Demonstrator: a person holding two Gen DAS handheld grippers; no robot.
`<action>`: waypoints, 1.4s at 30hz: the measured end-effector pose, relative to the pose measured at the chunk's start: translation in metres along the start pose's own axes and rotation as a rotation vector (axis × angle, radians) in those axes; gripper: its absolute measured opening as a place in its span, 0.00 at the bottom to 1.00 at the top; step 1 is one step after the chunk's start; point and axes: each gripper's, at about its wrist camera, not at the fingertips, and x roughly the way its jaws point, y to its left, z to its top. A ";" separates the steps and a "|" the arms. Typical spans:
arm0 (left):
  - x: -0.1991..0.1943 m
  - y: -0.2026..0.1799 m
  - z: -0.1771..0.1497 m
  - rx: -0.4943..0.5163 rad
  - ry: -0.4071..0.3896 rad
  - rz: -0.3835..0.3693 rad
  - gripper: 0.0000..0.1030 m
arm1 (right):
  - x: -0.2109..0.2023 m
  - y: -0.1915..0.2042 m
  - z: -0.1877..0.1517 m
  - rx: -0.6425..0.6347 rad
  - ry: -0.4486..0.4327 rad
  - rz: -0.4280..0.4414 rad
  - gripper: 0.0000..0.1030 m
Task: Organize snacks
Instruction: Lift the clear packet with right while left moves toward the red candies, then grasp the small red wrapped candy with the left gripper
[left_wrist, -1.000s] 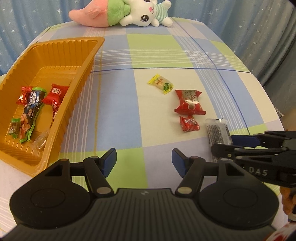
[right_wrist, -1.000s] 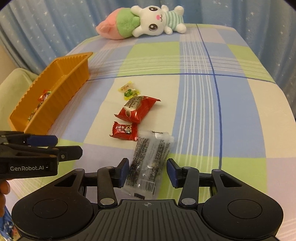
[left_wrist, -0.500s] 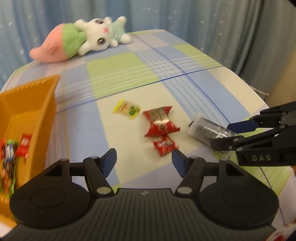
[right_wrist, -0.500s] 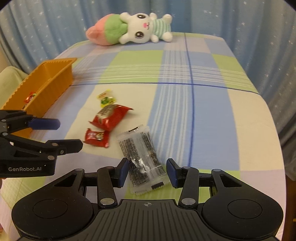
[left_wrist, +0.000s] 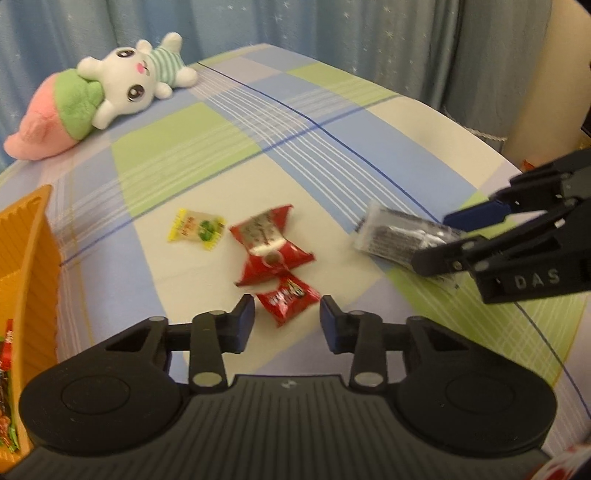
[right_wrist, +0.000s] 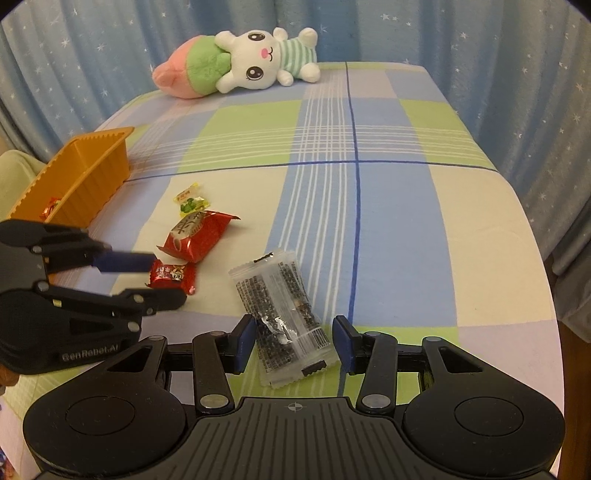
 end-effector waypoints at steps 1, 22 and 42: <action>0.000 -0.002 -0.001 0.001 0.005 -0.008 0.32 | 0.000 0.000 0.000 0.001 0.001 0.001 0.44; 0.004 -0.010 0.005 0.024 -0.010 -0.002 0.21 | 0.001 -0.003 0.001 0.006 0.005 0.013 0.44; -0.018 0.013 -0.024 -0.217 0.033 0.059 0.20 | 0.017 0.014 0.003 -0.152 0.009 0.022 0.39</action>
